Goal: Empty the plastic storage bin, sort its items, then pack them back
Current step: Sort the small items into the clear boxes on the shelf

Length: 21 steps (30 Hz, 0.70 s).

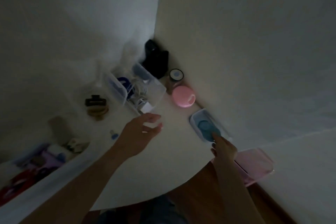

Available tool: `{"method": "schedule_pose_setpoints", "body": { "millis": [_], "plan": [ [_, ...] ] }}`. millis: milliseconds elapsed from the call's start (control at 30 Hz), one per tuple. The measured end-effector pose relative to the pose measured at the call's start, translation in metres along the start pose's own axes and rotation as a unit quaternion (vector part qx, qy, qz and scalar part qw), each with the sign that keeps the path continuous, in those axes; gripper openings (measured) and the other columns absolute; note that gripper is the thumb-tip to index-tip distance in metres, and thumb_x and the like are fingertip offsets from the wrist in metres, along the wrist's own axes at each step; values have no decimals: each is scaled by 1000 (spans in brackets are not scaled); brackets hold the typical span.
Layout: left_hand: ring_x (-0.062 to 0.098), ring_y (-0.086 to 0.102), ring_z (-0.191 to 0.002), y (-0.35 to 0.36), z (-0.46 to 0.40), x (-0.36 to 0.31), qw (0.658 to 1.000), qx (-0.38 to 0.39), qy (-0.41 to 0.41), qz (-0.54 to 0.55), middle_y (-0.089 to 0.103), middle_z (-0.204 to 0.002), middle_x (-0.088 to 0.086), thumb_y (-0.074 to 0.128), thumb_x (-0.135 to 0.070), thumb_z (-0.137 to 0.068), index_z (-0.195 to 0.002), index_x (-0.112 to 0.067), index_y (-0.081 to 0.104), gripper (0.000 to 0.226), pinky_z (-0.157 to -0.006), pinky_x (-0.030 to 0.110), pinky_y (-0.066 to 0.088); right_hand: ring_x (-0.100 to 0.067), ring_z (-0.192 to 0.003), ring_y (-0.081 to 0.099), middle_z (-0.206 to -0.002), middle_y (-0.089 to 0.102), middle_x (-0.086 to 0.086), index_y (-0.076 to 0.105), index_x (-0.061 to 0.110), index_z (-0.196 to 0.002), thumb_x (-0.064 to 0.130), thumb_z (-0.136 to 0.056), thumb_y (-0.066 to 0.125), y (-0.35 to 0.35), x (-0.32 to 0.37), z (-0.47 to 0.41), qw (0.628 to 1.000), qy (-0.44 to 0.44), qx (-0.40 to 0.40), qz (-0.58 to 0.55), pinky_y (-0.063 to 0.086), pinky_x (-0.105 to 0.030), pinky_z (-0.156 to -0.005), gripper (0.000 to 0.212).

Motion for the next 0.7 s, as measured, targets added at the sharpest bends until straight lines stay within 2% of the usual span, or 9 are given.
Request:
{"method": "schedule_pose_setpoints", "body": {
  "millis": [100,167,233,267,400,467,533,633,700],
  "plan": [
    [-3,67,-79,26,-13,0,999,20,-7,-48,66,-108,-17,75,-26,-83,-110,-38,65,31,-72,8,48,-14,-62,60,-72,65,-4,68,6,-80,19,-81,80,2,8,-52,999,20,-35,27,48,-25,-51,18],
    [-2,67,-80,34,-18,3,997,25,-14,-70,66,-108,-16,74,-27,-83,-111,-37,65,31,-74,9,49,-15,-64,61,-70,63,-3,66,5,-79,17,-81,79,8,8,-77,997,33,-31,65,50,-25,-53,18],
    [-2,66,-80,37,-23,5,997,17,-24,-76,67,-106,-15,74,-26,-84,-110,-35,66,29,-72,7,47,-19,-75,65,-79,64,-6,67,1,-97,12,-86,70,14,6,-96,994,40,13,103,54,-30,-64,16],
    [-3,66,-79,36,-25,6,997,11,-27,-74,67,-105,-15,74,-25,-84,-110,-33,66,28,-70,5,46,-22,-82,67,-87,65,-8,66,-1,-108,9,-86,66,16,6,-100,992,38,26,118,56,-32,-70,23],
    [-4,64,-73,26,-22,-3,998,-23,-33,-46,67,-103,-12,75,-22,-83,-109,-27,67,28,-64,3,45,-32,-97,66,-110,65,-13,59,1,-127,1,-84,64,24,18,-63,984,-74,-46,157,57,-36,-83,44],
    [-3,63,-66,5,-10,-6,997,-76,-25,5,67,-104,-2,77,-13,-81,-112,-16,66,32,-64,6,46,-32,-96,68,-108,71,-12,67,12,-117,7,-82,70,48,22,-10,969,-184,42,161,55,-36,-79,36],
    [0,65,-70,-35,13,-2,990,-140,12,13,67,-107,1,77,-14,-81,-112,-16,65,34,-68,13,51,-23,-84,70,-95,74,-5,71,22,-102,9,-84,74,83,19,65,931,-245,221,156,56,-35,-70,23],
    [6,68,-83,-107,59,26,973,-229,5,-30,67,-108,-10,70,-31,-81,-108,-37,61,29,-77,32,58,-10,-72,70,-83,74,5,73,24,-96,11,-84,75,134,14,178,828,-311,423,197,56,-27,-67,18],
    [5,66,-87,-157,99,54,951,-299,-34,-76,66,-109,-13,68,-32,-83,-108,-37,61,27,-79,35,57,-8,-73,71,-82,74,8,72,26,-94,14,-84,76,174,1,238,755,-337,513,233,56,-27,-70,16]
  ]
}}
Point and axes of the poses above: each hand's wrist, its own z-axis away from the middle knuckle, its own y-axis out of the palm, x = y × z, the point moved 1 cm from there along -z, towards the middle knuckle
